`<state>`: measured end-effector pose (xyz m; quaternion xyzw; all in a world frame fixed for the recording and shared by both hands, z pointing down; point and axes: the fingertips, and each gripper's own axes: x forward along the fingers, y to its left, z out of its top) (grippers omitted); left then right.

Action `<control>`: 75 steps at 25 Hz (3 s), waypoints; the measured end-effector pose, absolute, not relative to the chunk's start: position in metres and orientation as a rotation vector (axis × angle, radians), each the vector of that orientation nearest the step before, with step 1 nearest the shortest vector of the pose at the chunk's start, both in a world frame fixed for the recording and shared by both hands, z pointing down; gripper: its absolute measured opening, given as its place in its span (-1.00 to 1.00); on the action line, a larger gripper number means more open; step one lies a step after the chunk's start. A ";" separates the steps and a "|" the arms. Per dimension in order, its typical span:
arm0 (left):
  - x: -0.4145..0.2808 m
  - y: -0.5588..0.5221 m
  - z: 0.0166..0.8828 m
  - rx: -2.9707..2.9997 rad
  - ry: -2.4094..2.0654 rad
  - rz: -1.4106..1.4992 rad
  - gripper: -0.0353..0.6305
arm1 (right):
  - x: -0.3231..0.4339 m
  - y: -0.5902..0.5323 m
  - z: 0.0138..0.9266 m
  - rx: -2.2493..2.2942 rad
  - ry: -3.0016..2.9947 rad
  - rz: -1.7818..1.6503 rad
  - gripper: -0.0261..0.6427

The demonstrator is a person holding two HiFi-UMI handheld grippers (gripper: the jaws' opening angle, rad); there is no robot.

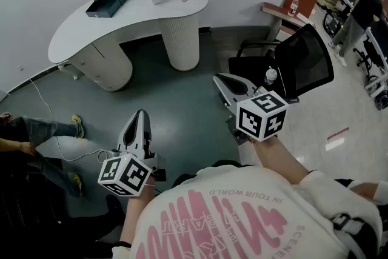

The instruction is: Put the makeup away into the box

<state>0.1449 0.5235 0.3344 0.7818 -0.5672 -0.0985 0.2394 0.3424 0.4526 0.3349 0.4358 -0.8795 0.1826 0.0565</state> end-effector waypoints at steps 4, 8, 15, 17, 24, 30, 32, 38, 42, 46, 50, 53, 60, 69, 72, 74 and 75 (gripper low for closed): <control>0.148 0.514 0.341 2.136 -1.552 -0.278 -0.88 | 0.345 0.447 0.343 1.324 -2.656 0.556 -0.93; 0.153 0.498 0.348 2.125 -1.535 -0.267 -0.88 | 0.356 0.432 0.350 1.369 -2.636 0.631 -0.93; 0.160 0.447 0.355 2.100 -1.546 -0.248 -0.88 | 0.372 0.383 0.367 1.397 -2.602 0.748 -0.93; 0.164 0.426 0.352 2.103 -1.546 -0.273 -0.88 | 0.375 0.359 0.369 1.393 -2.596 0.747 -0.93; 0.180 0.351 0.341 2.080 -1.559 -0.318 -0.88 | 0.391 0.278 0.361 1.350 -2.618 0.735 -0.93; 0.195 0.288 0.329 2.078 -1.593 -0.373 -0.88 | 0.403 0.211 0.344 1.320 -2.674 0.711 -0.93; 0.201 0.270 0.329 2.076 -1.606 -0.388 -0.89 | 0.408 0.193 0.343 1.306 -2.689 0.699 -0.93; 0.217 0.234 0.358 2.032 -1.620 -0.317 -0.88 | 0.415 0.152 0.363 1.250 -2.705 0.716 -0.93; 0.214 0.227 0.375 1.998 -1.638 -0.271 -0.89 | 0.413 0.143 0.395 1.214 -2.643 0.811 -0.93; 0.198 0.213 0.391 1.924 -1.646 -0.266 -0.89 | 0.401 0.124 0.418 1.192 -2.593 0.873 -0.93; 0.185 0.189 0.403 1.884 -1.633 -0.271 -0.89 | 0.384 0.104 0.431 1.165 -2.566 0.896 -0.93; 0.180 0.162 0.405 1.906 -1.595 -0.241 -0.89 | 0.374 0.078 0.434 1.189 -2.562 0.933 -0.93; 0.144 0.086 0.408 1.909 -1.525 -0.237 -0.88 | 0.345 0.008 0.442 1.263 -2.523 1.006 -0.93; 0.090 -0.019 0.393 1.999 -1.458 -0.230 -0.88 | 0.321 -0.079 0.465 1.416 -2.369 1.041 -0.61; 0.071 -0.039 0.393 2.007 -1.446 -0.228 -0.88 | 0.318 -0.104 0.474 1.485 -2.300 1.025 -0.54; 0.059 -0.050 0.392 2.013 -1.446 -0.227 -0.88 | 0.318 -0.117 0.482 1.521 -2.245 1.012 -0.46; 0.053 -0.055 0.391 2.013 -1.449 -0.229 -0.89 | 0.317 -0.123 0.485 1.534 -2.218 1.003 -0.46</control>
